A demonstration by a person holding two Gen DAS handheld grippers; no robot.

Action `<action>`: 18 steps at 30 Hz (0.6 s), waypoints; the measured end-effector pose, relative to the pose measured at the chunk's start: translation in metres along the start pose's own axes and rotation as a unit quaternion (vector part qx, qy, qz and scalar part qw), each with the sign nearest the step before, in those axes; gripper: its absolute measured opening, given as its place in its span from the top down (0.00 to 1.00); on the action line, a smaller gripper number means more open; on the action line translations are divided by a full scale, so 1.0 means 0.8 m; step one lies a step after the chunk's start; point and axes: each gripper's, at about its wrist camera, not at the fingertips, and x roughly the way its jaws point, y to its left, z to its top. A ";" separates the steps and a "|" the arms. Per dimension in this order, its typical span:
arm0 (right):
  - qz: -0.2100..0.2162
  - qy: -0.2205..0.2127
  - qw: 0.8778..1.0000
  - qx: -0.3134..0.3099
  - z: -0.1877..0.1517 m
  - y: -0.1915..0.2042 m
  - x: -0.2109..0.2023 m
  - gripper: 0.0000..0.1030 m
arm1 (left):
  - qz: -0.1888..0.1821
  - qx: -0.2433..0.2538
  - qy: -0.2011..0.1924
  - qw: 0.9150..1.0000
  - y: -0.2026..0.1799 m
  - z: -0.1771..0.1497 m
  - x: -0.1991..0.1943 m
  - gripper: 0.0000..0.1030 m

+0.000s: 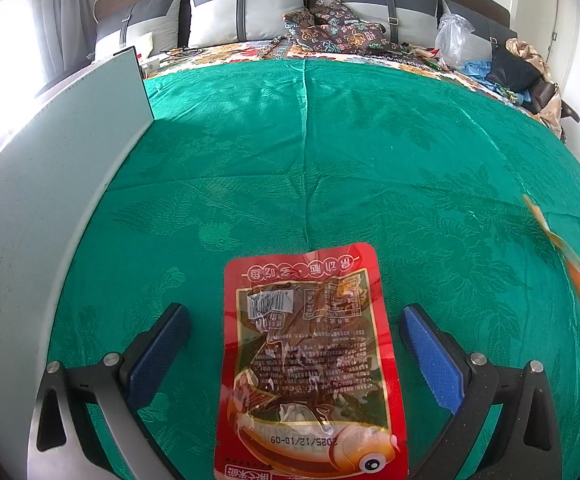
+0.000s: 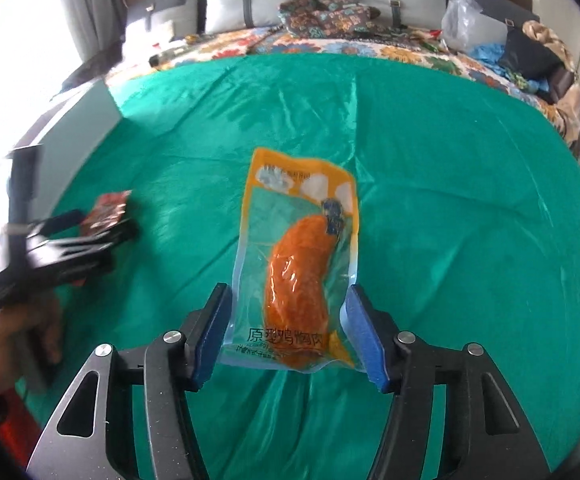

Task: Organize snacks
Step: 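Lift the sausage pack with the right tool while left tool regrips the red pack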

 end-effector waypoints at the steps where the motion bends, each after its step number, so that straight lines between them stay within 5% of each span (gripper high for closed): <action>1: 0.002 -0.002 1.000 0.006 -0.002 0.000 -0.004 0.40 | 0.000 0.000 0.000 1.000 0.000 0.000 0.000 0.00; 4: -0.006 0.011 1.000 -0.010 -0.004 0.006 0.009 0.40 | 0.000 0.000 0.000 1.000 0.000 0.000 0.000 0.00; 6: -0.003 0.013 1.000 -0.015 -0.005 0.007 0.029 0.54 | 0.000 0.000 0.000 1.000 0.000 0.000 -0.001 0.00; 10: -0.026 -0.015 0.999 -0.027 -0.003 0.012 0.056 0.47 | 0.000 0.000 0.000 1.000 0.000 0.000 0.000 0.00; 13: -0.038 -0.025 0.998 -0.038 -0.011 0.019 0.065 0.24 | 0.000 0.000 0.000 1.000 -0.001 0.001 -0.001 0.00; 18: -0.059 -0.038 0.997 -0.027 -0.020 0.016 0.069 0.17 | 0.000 0.000 0.000 1.000 0.000 0.000 0.000 0.00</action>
